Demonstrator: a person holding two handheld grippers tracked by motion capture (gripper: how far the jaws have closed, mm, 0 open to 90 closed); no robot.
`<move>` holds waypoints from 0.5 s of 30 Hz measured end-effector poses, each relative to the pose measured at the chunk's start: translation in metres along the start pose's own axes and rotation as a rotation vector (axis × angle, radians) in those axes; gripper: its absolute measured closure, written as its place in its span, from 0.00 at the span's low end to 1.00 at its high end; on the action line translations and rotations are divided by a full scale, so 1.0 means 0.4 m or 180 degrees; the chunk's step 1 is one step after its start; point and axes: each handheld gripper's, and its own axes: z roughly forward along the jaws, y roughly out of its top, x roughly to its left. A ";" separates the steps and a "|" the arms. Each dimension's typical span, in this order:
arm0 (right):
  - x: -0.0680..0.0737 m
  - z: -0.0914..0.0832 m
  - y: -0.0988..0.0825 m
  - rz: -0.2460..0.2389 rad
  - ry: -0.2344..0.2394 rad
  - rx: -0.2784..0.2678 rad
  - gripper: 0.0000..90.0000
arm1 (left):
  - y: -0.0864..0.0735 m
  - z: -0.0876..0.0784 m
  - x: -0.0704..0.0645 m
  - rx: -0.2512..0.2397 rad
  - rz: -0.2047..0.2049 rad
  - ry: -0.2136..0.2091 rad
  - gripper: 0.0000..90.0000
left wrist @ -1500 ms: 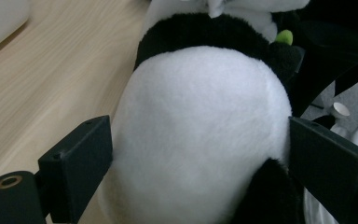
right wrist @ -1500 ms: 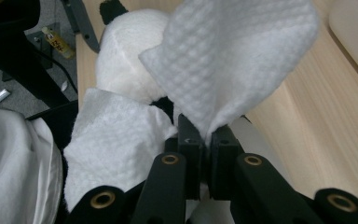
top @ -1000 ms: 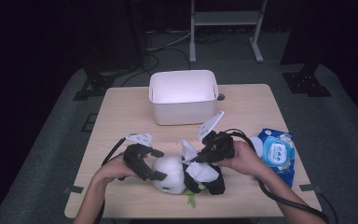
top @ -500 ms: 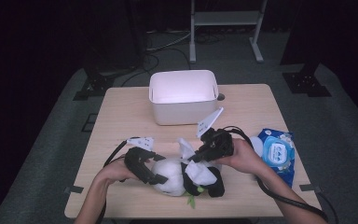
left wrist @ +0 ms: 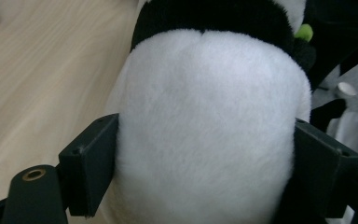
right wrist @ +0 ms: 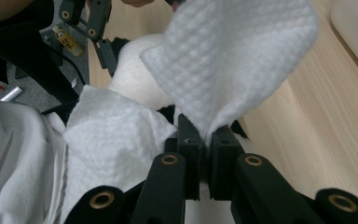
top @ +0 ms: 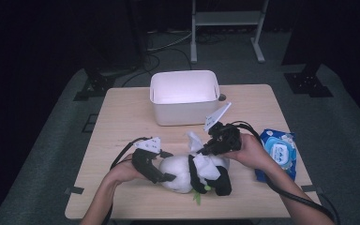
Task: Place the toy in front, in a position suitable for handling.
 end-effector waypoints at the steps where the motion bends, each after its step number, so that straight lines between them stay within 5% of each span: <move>1: -0.001 -0.001 -0.002 -0.0001 -0.0011 -0.0004 0.94 | 0.004 0.005 -0.001 0.0008 0.0033 0.0043 0.19; 6: -0.004 0.006 -0.016 0.0048 -0.0026 0.0010 0.94 | 0.010 0.018 0.001 0.0032 0.0048 0.0192 0.19; 15: 0.005 0.018 -0.037 0.0061 0.0022 0.0026 0.94 | 0.009 0.008 0.002 -0.0006 -0.0110 -0.0061 0.13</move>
